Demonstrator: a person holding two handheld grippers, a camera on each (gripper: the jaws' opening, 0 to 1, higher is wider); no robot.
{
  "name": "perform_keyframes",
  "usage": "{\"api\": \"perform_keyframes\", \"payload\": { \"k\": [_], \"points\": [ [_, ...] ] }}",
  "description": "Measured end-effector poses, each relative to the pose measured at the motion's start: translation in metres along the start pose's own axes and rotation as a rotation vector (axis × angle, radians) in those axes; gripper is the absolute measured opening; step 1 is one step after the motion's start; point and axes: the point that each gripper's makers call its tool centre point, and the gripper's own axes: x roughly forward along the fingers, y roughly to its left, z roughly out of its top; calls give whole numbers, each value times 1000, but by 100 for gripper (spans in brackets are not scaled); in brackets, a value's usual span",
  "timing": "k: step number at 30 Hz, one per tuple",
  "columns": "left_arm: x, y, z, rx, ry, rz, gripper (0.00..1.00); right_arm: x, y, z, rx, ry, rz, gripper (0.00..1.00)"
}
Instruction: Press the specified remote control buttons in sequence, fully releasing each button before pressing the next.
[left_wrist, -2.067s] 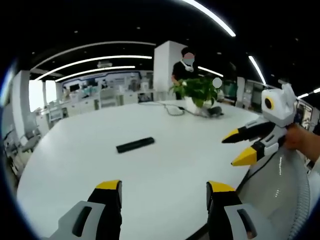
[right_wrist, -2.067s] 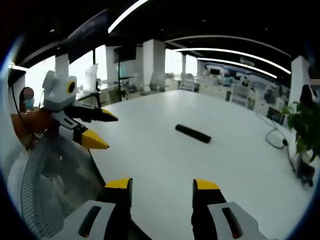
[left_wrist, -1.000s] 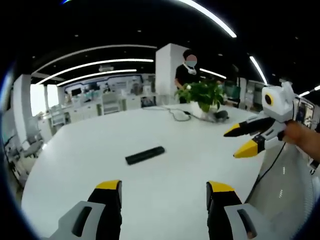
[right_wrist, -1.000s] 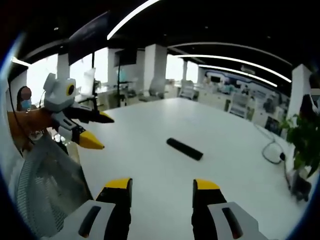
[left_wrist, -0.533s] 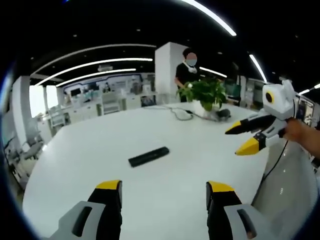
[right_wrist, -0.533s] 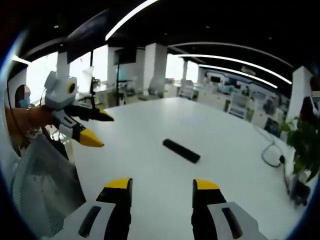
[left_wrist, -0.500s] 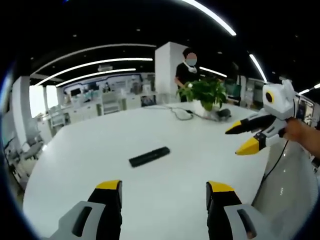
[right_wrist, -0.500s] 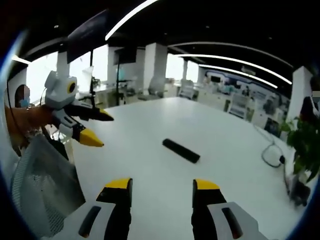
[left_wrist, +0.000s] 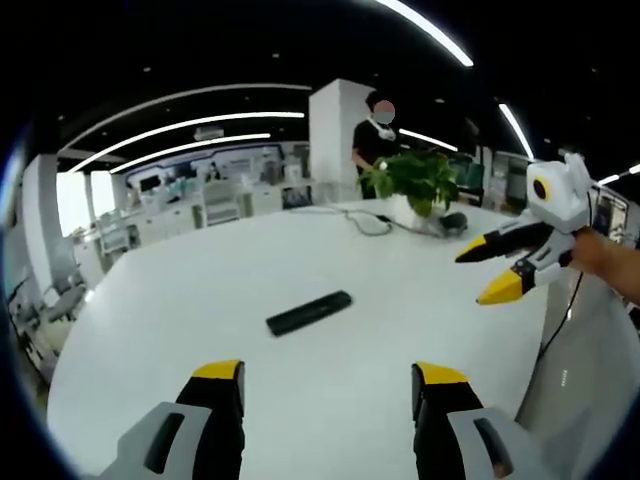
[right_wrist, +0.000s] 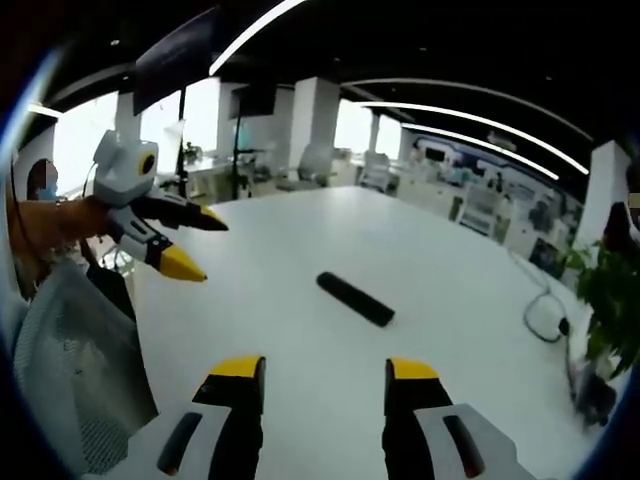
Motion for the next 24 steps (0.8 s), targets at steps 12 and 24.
{"api": "perform_keyframes", "payload": {
  "k": [12, 24],
  "points": [
    [16, 12, -3, 26, 27, -7, 69, 16, -8, 1, -25, 19, 10, 44],
    [34, 30, -10, 52, 62, -15, 68, 31, -20, -2, -56, 48, 18, 43]
  ]
}}
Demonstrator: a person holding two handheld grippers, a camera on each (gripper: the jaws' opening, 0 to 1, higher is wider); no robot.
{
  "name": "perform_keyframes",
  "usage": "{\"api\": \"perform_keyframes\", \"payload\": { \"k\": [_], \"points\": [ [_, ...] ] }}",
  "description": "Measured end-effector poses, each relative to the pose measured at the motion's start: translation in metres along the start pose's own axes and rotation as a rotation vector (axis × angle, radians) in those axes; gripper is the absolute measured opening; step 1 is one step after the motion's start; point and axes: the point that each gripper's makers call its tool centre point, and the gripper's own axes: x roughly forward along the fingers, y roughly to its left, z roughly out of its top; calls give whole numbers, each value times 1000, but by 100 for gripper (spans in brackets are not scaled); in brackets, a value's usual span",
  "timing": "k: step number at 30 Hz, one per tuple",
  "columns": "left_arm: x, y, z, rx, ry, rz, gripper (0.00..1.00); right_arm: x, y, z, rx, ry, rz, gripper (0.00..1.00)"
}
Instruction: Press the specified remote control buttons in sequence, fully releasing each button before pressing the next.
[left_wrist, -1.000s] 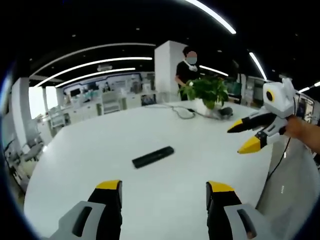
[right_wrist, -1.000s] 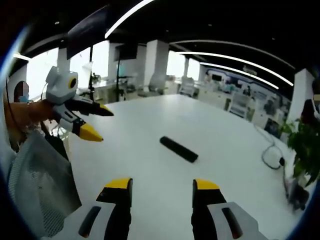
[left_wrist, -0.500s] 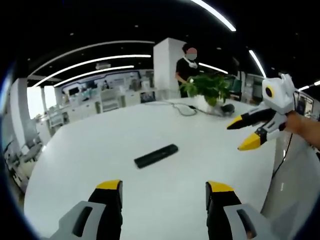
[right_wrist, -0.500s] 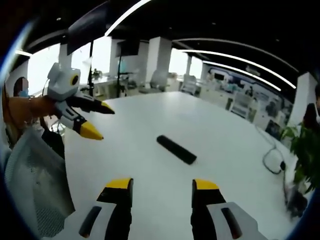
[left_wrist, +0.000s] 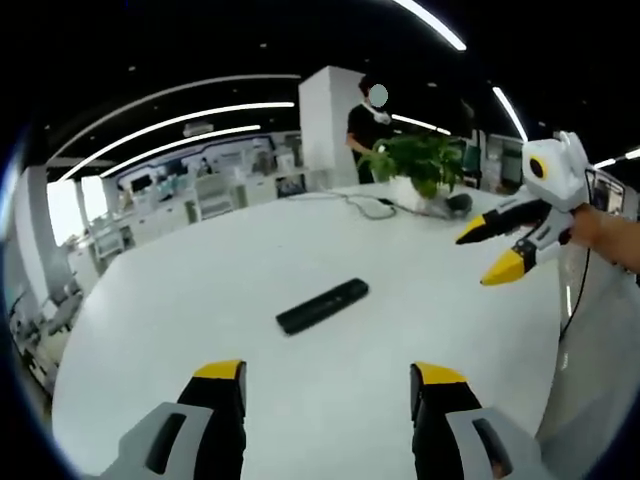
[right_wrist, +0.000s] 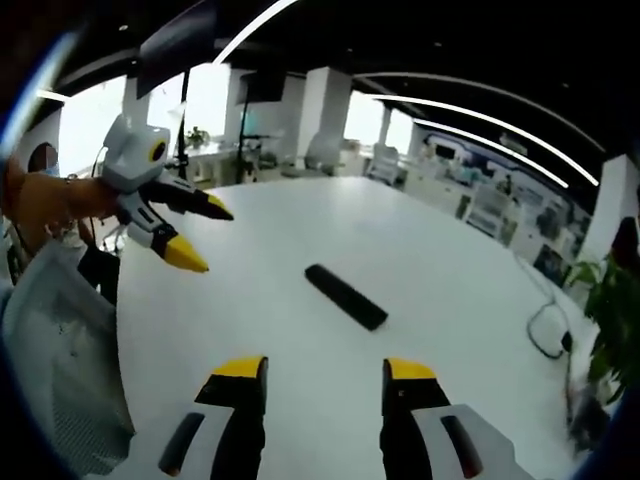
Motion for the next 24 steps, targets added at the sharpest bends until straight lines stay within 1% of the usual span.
{"api": "perform_keyframes", "payload": {
  "k": [7, 9, 11, 13, 19, 24],
  "points": [
    [9, 7, -7, 4, 20, -3, 68, 10, -8, -3, -15, 16, 5, 43],
    [12, 8, -7, 4, 22, -6, 68, 13, -11, -4, -23, 18, 3, 42],
    [15, 13, -8, 7, 27, -7, 67, 16, -14, -5, -25, 24, 3, 42],
    [17, 12, -7, 10, 31, -7, 67, 19, -16, -7, -25, 27, 5, 42],
    [26, 18, -12, 19, 49, -10, 67, 28, -20, -11, -26, 39, 17, 42],
    [32, 23, -14, 22, 52, -19, 67, 34, -25, -12, -33, 49, 20, 42]
  ]
}}
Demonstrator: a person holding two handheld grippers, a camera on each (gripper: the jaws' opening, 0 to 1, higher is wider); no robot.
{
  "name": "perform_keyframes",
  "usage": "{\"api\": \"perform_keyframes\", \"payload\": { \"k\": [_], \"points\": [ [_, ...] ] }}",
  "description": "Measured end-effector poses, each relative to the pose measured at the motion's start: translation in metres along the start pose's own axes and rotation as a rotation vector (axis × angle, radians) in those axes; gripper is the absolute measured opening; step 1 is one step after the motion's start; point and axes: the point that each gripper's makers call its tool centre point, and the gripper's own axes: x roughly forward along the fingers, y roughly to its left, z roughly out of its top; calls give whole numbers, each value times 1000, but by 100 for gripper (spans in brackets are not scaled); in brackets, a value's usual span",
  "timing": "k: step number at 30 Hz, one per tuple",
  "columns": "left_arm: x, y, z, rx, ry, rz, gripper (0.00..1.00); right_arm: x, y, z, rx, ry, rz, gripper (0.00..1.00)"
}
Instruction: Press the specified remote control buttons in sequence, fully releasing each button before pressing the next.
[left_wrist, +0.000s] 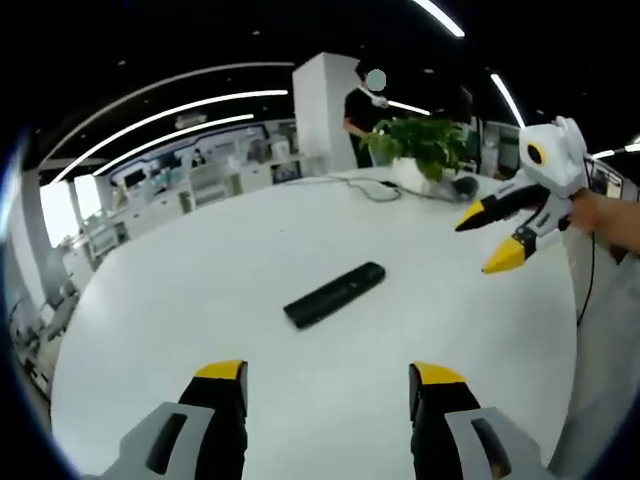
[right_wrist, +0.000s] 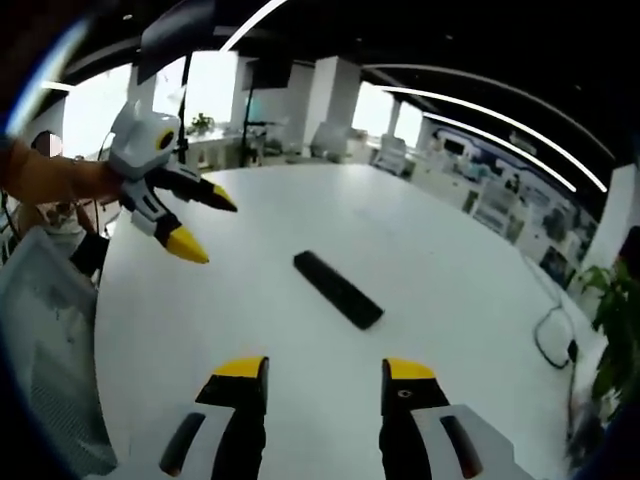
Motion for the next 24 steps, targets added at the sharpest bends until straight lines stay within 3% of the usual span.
{"api": "perform_keyframes", "payload": {
  "k": [9, 24],
  "points": [
    [12, 2, -9, 36, 37, -15, 66, 12, -8, -8, 0, 17, 6, 41],
    [26, 13, -7, 40, 53, -28, 65, 28, -20, -15, 8, 33, 23, 41]
  ]
}}
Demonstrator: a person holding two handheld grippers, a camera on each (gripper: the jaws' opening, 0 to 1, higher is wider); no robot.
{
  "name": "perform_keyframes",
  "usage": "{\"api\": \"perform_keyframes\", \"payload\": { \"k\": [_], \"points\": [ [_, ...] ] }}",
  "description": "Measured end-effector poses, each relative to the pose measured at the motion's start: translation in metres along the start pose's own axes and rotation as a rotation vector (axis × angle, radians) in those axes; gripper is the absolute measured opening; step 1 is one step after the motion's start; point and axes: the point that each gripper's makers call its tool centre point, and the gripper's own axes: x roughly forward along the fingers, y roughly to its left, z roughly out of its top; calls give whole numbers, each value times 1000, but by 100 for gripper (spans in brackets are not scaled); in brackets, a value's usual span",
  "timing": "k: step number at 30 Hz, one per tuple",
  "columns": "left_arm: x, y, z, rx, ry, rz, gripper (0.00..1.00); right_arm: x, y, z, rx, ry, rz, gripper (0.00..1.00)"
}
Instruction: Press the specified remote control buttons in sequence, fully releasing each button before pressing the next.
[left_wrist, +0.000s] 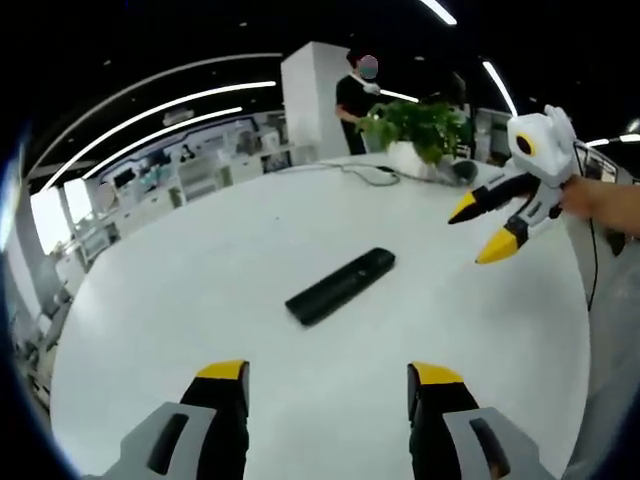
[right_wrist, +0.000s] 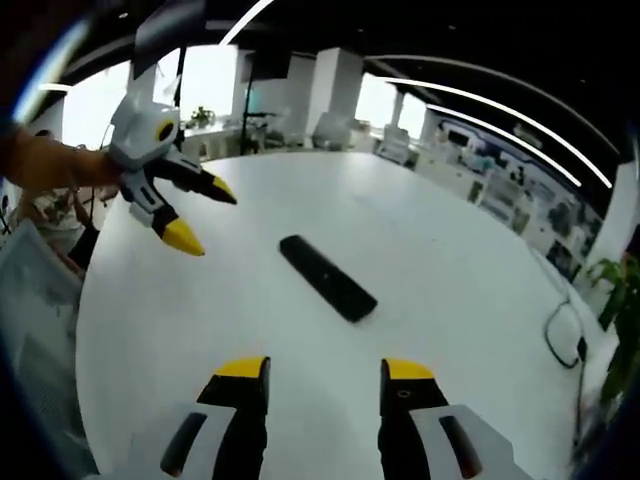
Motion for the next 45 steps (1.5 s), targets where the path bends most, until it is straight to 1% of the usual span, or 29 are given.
{"api": "perform_keyframes", "payload": {
  "k": [12, 26, 31, 37, 45],
  "points": [
    [10, 4, -1, 4, 16, -17, 65, 10, -4, -5, 3, 14, 12, 41],
    [25, 13, -2, 23, 31, -44, 65, 24, -19, -13, 1, 21, 35, 42],
    [29, 16, -3, -5, 27, -65, 65, 27, -24, -15, 2, 29, 41, 41],
    [32, 21, -3, -20, 25, -70, 65, 30, -30, -15, 11, 21, 46, 41],
    [35, 23, -1, -2, 25, -83, 65, 34, -32, -14, -1, 17, 61, 41]
  ]
}}
